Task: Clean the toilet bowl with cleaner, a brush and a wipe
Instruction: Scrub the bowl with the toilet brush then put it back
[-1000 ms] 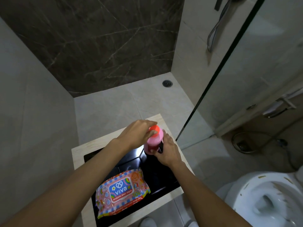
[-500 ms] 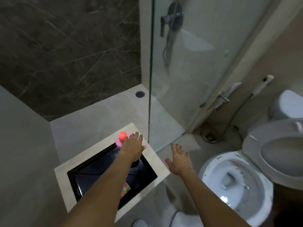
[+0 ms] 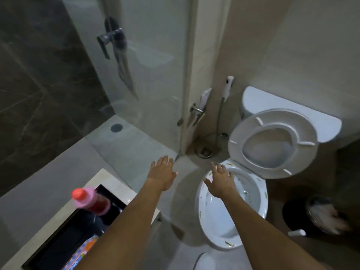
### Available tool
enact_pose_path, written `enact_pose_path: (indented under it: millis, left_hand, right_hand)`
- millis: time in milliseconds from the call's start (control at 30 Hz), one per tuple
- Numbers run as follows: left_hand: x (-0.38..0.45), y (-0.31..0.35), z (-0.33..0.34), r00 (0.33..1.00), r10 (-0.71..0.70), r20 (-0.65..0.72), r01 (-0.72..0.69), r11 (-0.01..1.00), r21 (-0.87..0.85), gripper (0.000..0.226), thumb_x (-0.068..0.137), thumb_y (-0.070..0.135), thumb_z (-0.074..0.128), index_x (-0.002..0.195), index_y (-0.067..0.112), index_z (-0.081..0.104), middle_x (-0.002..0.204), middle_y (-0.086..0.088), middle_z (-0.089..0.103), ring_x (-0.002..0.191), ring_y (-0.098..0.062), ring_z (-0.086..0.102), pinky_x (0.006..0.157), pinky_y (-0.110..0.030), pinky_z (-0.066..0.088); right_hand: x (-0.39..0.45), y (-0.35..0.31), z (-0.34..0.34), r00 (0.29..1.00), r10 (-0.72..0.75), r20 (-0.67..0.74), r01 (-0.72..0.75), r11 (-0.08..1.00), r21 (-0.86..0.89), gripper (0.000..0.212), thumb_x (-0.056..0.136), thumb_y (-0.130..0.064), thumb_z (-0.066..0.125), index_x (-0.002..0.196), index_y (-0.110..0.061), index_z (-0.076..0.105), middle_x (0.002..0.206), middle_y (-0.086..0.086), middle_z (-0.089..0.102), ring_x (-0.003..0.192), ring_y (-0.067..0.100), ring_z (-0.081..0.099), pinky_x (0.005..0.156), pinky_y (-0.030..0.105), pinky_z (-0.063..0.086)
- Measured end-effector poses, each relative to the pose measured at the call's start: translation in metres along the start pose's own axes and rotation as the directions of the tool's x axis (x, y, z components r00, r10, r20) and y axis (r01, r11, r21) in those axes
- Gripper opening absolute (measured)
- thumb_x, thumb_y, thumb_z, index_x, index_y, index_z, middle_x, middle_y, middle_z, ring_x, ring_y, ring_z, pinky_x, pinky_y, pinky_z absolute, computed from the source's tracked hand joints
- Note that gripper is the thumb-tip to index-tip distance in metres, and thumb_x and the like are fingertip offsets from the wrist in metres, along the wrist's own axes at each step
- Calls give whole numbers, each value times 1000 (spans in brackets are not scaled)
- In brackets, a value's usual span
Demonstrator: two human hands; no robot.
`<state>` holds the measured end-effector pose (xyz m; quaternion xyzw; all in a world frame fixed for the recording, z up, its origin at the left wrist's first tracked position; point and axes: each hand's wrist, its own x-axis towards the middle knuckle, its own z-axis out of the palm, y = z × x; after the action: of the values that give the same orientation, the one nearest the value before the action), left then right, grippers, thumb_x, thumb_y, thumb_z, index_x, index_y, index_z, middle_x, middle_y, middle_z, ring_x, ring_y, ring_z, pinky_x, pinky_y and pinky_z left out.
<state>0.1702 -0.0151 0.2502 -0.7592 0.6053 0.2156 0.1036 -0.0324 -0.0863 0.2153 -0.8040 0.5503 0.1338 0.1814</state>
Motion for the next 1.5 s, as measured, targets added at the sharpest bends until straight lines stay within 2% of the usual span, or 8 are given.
enact_pose_path:
  millis: [467,667,800,1033,1133,1333,1500]
  left_hand:
    - [108,149,0,975,208,75,-215,973,86,63,102,41,29,152,9,7,159,-9,3,146,-23,6,117,-43,9]
    - [144,201,9,933,336,132,-353,925,139,64,101,44,29,151,10,8,159,-8,6,146,-23,6,118,-42,10]
    - [164,235,13,877,438,199,-473,860,190,63,102,43,27,152,10,6,160,-8,4,147,-23,3,118,-39,8]
    - [191,287,22,762,567,313,-647,694,316,63,102,43,26,152,10,6,160,-9,2,146,-23,3,118,-42,7]
    - [198,314,22,702,638,317,-712,611,346,63,102,43,28,151,10,7,160,-9,3,147,-24,4,118,-43,9]
    - [210,380,10,517,812,272,-790,331,516,64,102,44,28,151,7,8,159,-11,5,146,-26,6,118,-41,10]
    - [221,449,-7,371,895,249,-756,135,641,64,103,39,27,151,5,3,159,-13,-1,147,-25,0,117,-39,3]
  right_hand:
    - [10,179,14,959,279,56,-285,948,142,70,100,-48,34,154,-17,4,161,7,5,149,24,2,119,47,8]
    - [-3,225,31,912,399,95,-410,887,213,70,99,-48,34,154,-19,1,162,6,4,149,23,-1,120,46,7]
    - [-15,242,44,867,483,120,-497,826,265,70,100,-48,33,155,-19,0,162,5,2,149,23,-1,119,45,7]
    - [-34,255,66,763,625,164,-645,715,269,69,100,-43,36,155,-17,3,161,7,6,149,23,3,118,43,13]
    - [-42,258,73,732,660,169,-678,679,282,67,100,-41,36,154,-17,5,161,8,8,149,24,4,118,42,12]
    - [-49,276,87,699,699,150,-706,642,298,65,99,-39,38,154,-18,10,159,8,12,148,24,7,117,40,14]
    - [-47,306,100,694,696,183,-714,635,294,65,100,-37,37,154,-19,7,161,8,5,149,24,2,118,42,10]
